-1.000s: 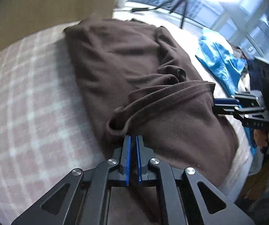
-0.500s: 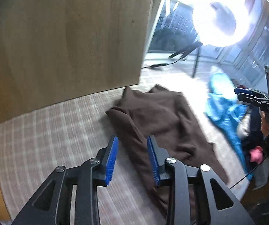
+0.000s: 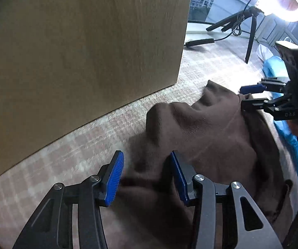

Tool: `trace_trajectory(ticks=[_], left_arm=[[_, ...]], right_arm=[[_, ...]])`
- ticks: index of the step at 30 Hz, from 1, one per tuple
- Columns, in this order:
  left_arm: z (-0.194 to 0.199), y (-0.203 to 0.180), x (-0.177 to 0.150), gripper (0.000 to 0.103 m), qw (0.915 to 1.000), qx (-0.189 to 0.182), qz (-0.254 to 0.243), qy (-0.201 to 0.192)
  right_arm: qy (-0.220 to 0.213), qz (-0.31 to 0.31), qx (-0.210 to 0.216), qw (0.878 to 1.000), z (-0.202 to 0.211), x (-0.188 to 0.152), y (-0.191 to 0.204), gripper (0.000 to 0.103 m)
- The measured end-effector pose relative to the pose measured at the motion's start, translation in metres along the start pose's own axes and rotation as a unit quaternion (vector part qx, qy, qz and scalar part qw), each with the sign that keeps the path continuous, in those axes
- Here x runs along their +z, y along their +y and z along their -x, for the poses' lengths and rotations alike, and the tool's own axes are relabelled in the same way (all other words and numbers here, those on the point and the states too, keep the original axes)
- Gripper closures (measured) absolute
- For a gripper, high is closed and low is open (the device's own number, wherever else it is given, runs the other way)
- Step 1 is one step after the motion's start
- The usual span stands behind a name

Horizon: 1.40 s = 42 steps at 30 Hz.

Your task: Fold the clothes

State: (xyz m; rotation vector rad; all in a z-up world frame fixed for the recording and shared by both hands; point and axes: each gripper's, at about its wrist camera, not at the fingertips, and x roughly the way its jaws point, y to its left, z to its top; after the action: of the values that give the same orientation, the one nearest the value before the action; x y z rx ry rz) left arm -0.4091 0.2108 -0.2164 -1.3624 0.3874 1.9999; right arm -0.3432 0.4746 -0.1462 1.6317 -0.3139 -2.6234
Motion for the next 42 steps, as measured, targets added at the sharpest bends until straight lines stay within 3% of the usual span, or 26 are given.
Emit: trace_trajectory(ticks=[1, 2, 3, 7, 11, 15, 18, 20, 22, 26, 28, 30, 33, 37, 39, 41, 42], left_arm=[[-0.001, -0.001, 0.000, 0.081, 1.0000, -0.007, -0.004, -0.001], [0.000, -0.003, 0.000, 0.093, 0.9999, -0.010, -0.003, -0.004], [0.002, -0.005, -0.001, 0.096, 0.9999, -0.009, 0.002, -0.008], [0.038, -0.013, -0.007, 0.099, 0.9989, -0.011, 0.010, -0.044], [0.117, -0.032, -0.034, 0.099, 0.9942, -0.022, 0.001, -0.105], [0.193, -0.075, -0.092, 0.099, 0.9861, -0.016, -0.038, -0.161], [0.215, -0.102, -0.138, 0.099, 0.9834, -0.018, -0.048, -0.174], [0.212, -0.122, -0.173, 0.099, 0.9843, -0.021, -0.054, -0.166], [0.193, -0.135, -0.210, 0.098, 0.9885, -0.041, -0.053, -0.136], [0.144, -0.143, -0.268, 0.097, 0.9963, -0.081, -0.007, -0.027], [0.151, -0.145, -0.280, 0.097, 0.9966, -0.081, -0.004, -0.014], [0.175, -0.147, -0.279, 0.097, 0.9970, -0.069, -0.011, -0.034], [0.196, -0.146, -0.250, 0.097, 0.9949, -0.045, -0.024, -0.087], [0.180, -0.143, -0.210, 0.096, 0.9914, -0.042, -0.024, -0.122], [0.146, -0.136, -0.204, 0.096, 0.9946, -0.051, -0.006, -0.090], [0.105, -0.137, -0.216, 0.093, 0.9988, -0.032, -0.016, -0.034], [0.097, -0.137, -0.223, 0.094, 0.9992, -0.026, -0.018, -0.025]], right_arm=[[-0.002, 0.009, 0.000, 1.000, 0.000, 0.000, 0.003, 0.066], [0.000, 0.014, 0.002, 1.000, -0.001, 0.000, 0.005, 0.088], [0.003, 0.017, 0.008, 1.000, 0.000, -0.001, 0.007, 0.096], [-0.034, 0.024, -0.001, 0.999, 0.035, -0.005, 0.017, 0.096], [-0.100, 0.029, 0.015, 0.994, 0.110, -0.025, 0.038, 0.097], [-0.159, 0.065, 0.014, 0.985, 0.182, -0.075, 0.077, 0.097], [-0.172, 0.071, 0.003, 0.983, 0.203, -0.130, 0.103, 0.098], [-0.172, 0.070, -0.004, 0.983, 0.209, -0.168, 0.118, 0.098], [-0.143, 0.067, -0.007, 0.987, 0.189, -0.207, 0.125, 0.097], [-0.006, 0.054, -0.026, 0.998, 0.135, -0.279, 0.126, 0.097], [0.023, 0.056, -0.034, 0.998, 0.138, -0.302, 0.126, 0.096], [-0.004, 0.037, -0.021, 0.999, 0.160, -0.303, 0.123, 0.096], [-0.060, 0.020, 0.002, 0.998, 0.185, -0.280, 0.123, 0.096], [-0.095, 0.028, 0.011, 0.995, 0.173, -0.234, 0.135, 0.096], [-0.086, 0.027, 0.021, 0.996, 0.154, -0.218, 0.136, 0.094], [-0.031, 0.047, 0.008, 0.998, 0.120, -0.225, 0.137, 0.094], [0.002, 0.060, -0.002, 0.998, 0.102, -0.231, 0.137, 0.094]])
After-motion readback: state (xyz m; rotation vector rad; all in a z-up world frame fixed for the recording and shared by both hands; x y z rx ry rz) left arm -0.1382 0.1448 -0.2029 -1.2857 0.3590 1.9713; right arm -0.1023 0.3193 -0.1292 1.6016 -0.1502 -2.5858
